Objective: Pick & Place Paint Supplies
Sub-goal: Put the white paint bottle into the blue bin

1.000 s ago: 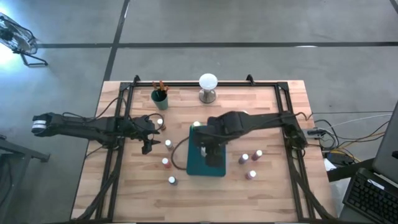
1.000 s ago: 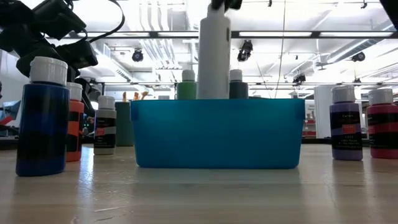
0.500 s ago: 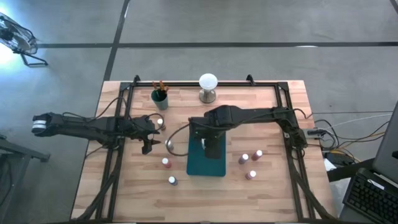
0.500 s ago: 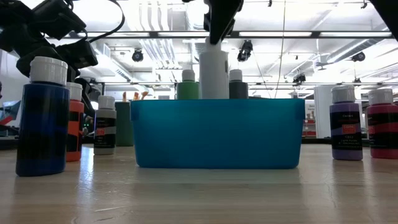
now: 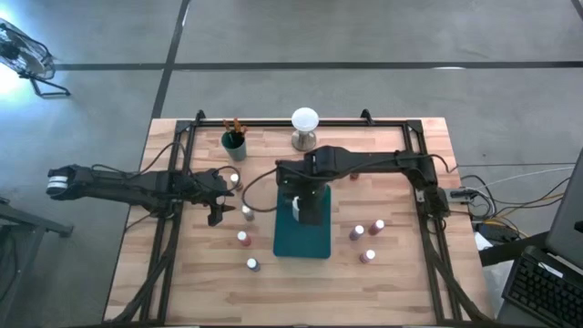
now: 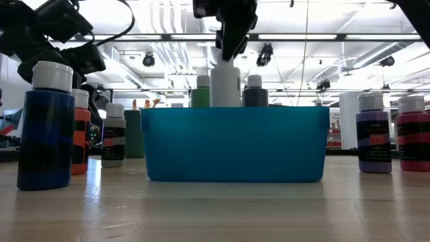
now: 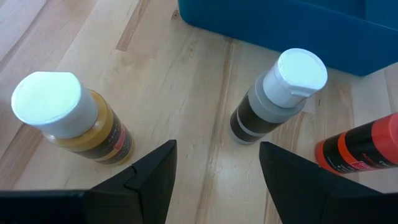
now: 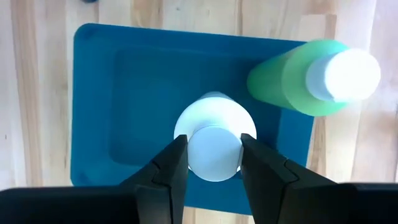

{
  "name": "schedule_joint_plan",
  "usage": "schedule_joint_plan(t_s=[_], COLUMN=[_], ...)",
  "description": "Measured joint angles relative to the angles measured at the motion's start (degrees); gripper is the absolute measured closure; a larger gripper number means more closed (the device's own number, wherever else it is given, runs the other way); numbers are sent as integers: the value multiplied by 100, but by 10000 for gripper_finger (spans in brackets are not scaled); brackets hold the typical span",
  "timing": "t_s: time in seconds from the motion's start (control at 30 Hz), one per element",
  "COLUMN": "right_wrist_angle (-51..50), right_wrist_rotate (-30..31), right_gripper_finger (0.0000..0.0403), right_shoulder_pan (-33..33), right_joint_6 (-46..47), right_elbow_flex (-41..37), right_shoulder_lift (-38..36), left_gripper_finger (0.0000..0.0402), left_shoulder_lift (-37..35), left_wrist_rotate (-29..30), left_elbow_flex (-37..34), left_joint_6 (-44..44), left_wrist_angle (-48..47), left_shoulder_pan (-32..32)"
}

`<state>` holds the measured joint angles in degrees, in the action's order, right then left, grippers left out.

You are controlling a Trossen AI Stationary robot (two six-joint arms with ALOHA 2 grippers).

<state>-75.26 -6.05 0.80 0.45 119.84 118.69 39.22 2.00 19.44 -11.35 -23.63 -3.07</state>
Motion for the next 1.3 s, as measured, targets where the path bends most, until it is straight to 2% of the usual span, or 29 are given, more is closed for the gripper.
schedule_joint_plan(t_s=[0.53,1.3], right_wrist_angle=[1084,1290], right_wrist_rotate=[-167,-295], right_gripper_finger=[288,288], right_shoulder_pan=[-375,-698], right_joint_6=[-88,-363], right_elbow_flex=[-1612,-1714], right_shoulder_lift=[-778,-806], left_gripper_finger=[167,167], left_shoulder_lift=[-2,-2], left_wrist_rotate=[0,-2], left_elbow_flex=[0,0], left_joint_6=[0,0], left_wrist_angle=[-6,-3], left_shoulder_pan=[2,0])
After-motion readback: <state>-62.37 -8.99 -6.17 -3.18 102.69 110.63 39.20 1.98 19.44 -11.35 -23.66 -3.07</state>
